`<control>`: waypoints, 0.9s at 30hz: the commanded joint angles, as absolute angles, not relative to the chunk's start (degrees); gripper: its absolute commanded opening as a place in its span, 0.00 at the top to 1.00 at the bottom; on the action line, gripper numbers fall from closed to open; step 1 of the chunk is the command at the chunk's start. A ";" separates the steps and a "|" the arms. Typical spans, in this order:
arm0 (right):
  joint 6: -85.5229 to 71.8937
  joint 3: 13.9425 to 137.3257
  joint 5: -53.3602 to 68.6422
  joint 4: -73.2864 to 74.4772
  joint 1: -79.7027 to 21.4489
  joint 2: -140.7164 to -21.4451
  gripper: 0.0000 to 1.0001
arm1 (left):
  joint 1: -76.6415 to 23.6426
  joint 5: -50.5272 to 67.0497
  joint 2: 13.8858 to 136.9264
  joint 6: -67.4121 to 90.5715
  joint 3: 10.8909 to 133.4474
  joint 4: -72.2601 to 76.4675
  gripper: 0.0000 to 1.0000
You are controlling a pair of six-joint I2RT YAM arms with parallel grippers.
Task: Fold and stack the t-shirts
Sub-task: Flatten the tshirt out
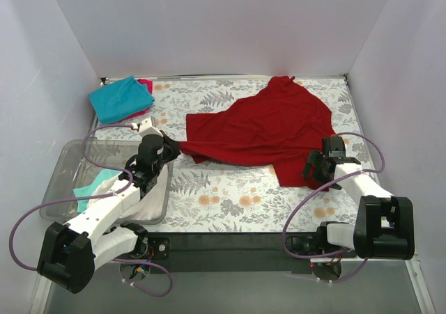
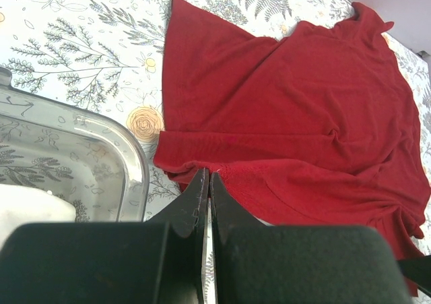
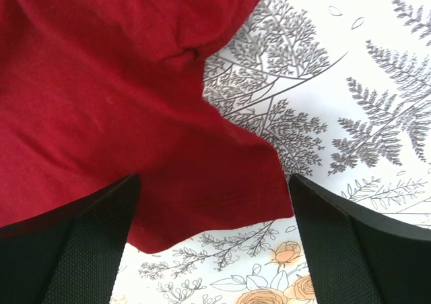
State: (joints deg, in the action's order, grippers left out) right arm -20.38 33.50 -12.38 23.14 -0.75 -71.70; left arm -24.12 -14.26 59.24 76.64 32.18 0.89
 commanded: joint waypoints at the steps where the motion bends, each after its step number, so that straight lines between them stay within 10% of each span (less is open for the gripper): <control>1: -21.53 32.17 -8.62 23.64 -0.62 -69.35 0.21 | -23.64 -13.98 58.62 75.67 31.64 1.32 1.00; 21: -22.06 33.84 -10.73 26.98 -0.62 -64.16 0.81 | -23.47 -12.22 60.65 75.41 31.82 2.46 1.00; 27: -21.88 33.75 -10.46 27.07 -1.40 -64.16 0.82 | -23.47 -12.04 60.47 75.41 31.82 2.46 1.00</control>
